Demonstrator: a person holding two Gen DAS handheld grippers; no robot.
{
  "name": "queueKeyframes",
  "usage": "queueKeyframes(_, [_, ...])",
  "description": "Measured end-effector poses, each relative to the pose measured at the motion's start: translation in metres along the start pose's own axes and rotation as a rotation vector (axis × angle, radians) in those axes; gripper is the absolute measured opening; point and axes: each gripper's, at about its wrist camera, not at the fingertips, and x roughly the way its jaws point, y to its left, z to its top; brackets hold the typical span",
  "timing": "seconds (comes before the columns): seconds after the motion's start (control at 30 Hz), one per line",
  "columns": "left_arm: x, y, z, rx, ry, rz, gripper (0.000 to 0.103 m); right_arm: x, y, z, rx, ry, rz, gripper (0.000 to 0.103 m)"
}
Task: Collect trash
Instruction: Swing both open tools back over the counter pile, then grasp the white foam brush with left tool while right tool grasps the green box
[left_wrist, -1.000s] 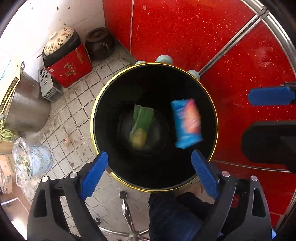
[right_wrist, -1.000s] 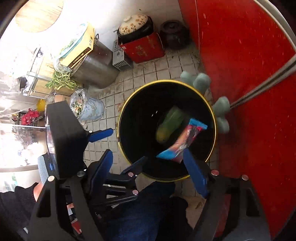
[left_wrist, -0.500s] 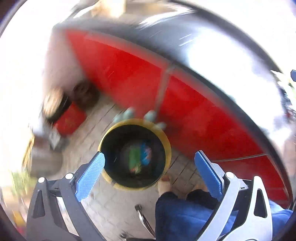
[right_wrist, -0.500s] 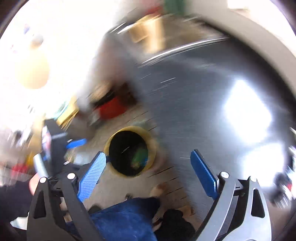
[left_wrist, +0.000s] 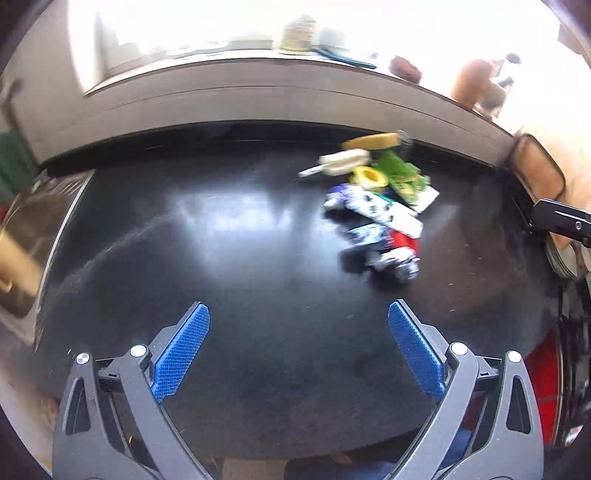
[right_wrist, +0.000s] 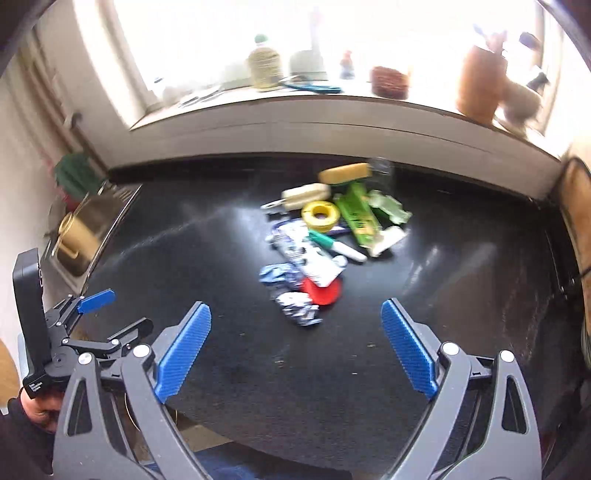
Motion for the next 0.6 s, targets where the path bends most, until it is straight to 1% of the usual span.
queueKeyframes(0.03, [0.007, -0.014, 0.007, 0.026, 0.006, -0.009, 0.095, -0.001, -0.013, 0.001, 0.02, -0.006, -0.006, 0.09])
queueKeyframes(0.1, [0.016, -0.032, 0.016, 0.057, 0.014, -0.017, 0.095, -0.001, -0.029, 0.004, 0.042, -0.012, -0.005, 0.086])
queueKeyframes(0.13, [0.022, -0.039, 0.023, 0.07, 0.016, -0.019, 0.095, -0.001, -0.039, 0.005, 0.047, -0.015, 0.001, 0.085])
queueKeyframes(0.2, [0.033, -0.047, 0.035, 0.087, 0.018, -0.019, 0.095, 0.003, -0.05, 0.013, 0.039, -0.013, 0.006, 0.083])
queueKeyframes(0.3, [0.051, -0.048, 0.061, 0.122, 0.019, -0.001, 0.095, 0.017, -0.056, 0.023, 0.02, -0.001, 0.024, 0.078])
queueKeyframes(0.33, [0.055, -0.047, 0.067, 0.131, 0.016, 0.003, 0.095, 0.026, -0.059, 0.028, 0.014, 0.009, 0.034, 0.077])
queueKeyframes(0.4, [0.074, -0.042, 0.089, 0.158, 0.014, 0.002, 0.095, 0.045, -0.065, 0.037, 0.002, 0.033, 0.049, 0.069])
queueKeyframes(0.43, [0.086, -0.041, 0.101, 0.175, 0.016, -0.002, 0.095, 0.058, -0.068, 0.043, -0.006, 0.053, 0.062, 0.068])
queueKeyframes(0.5, [0.104, -0.039, 0.119, 0.214, 0.018, -0.011, 0.095, 0.081, -0.073, 0.052, -0.022, 0.084, 0.068, 0.061])
queueKeyframes(0.53, [0.119, -0.039, 0.131, 0.242, 0.031, -0.005, 0.094, 0.096, -0.076, 0.057, -0.032, 0.101, 0.068, 0.059])
queueKeyframes(0.6, [0.145, -0.04, 0.15, 0.291, 0.055, -0.022, 0.094, 0.121, -0.083, 0.064, -0.041, 0.126, 0.061, 0.055])
